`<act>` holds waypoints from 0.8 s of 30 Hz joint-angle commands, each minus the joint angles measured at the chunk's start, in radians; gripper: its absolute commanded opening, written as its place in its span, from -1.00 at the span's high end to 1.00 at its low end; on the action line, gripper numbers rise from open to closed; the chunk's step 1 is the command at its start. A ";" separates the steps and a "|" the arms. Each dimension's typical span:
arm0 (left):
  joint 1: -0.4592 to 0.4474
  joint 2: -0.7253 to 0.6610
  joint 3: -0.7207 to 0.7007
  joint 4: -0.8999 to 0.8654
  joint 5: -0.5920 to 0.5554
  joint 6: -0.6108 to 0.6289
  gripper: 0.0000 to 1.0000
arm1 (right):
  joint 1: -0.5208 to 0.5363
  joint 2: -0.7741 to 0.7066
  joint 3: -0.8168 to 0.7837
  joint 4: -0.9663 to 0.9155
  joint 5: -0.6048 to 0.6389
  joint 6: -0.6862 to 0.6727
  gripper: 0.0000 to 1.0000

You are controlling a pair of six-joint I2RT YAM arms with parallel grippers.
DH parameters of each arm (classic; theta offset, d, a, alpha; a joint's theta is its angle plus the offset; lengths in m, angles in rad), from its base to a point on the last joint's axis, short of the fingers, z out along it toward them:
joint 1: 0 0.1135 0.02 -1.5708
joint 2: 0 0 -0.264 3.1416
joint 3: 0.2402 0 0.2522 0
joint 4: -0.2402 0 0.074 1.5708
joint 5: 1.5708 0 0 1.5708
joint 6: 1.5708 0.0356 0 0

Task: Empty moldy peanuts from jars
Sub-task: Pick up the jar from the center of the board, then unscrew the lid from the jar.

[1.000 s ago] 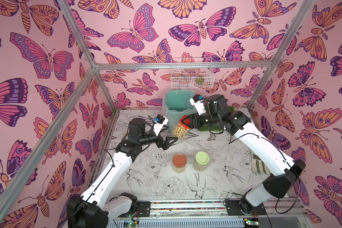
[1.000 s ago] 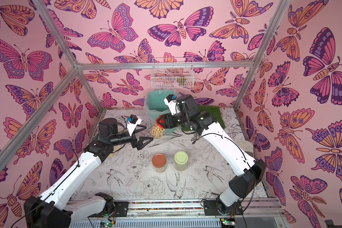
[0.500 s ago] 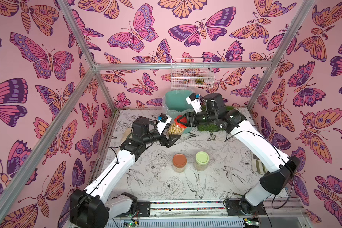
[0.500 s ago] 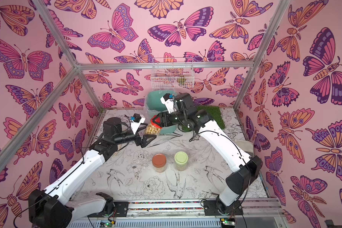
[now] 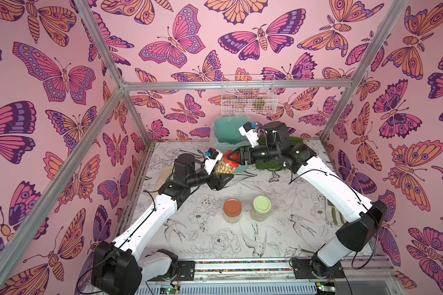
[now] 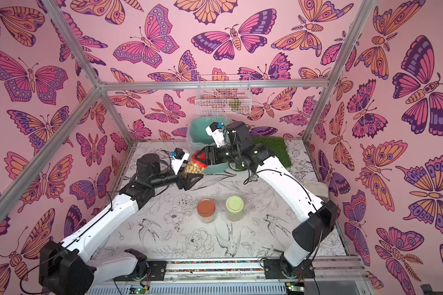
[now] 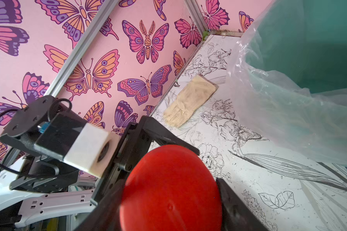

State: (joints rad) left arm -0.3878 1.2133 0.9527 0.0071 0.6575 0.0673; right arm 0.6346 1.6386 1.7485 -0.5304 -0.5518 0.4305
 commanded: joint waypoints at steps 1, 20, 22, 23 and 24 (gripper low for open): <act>-0.003 0.008 -0.017 0.029 -0.014 -0.013 -0.58 | -0.002 -0.005 -0.009 0.052 -0.039 0.018 1.00; -0.003 -0.006 -0.028 0.025 -0.020 -0.017 0.90 | -0.020 -0.018 -0.020 -0.008 -0.120 -0.108 1.00; -0.003 -0.005 -0.023 0.016 0.003 -0.014 1.00 | -0.037 -0.029 -0.044 -0.014 -0.188 -0.191 1.00; -0.003 -0.003 -0.022 0.013 0.017 -0.014 1.00 | -0.043 -0.033 -0.053 -0.021 -0.217 -0.239 1.00; -0.003 -0.002 -0.021 0.009 0.030 -0.014 1.00 | -0.049 -0.036 -0.064 -0.032 -0.246 -0.296 1.00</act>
State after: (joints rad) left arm -0.4015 1.2133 0.9356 0.0101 0.6640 0.0902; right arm 0.6003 1.6371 1.7081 -0.5110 -0.6529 0.3298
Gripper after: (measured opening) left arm 0.751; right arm 0.681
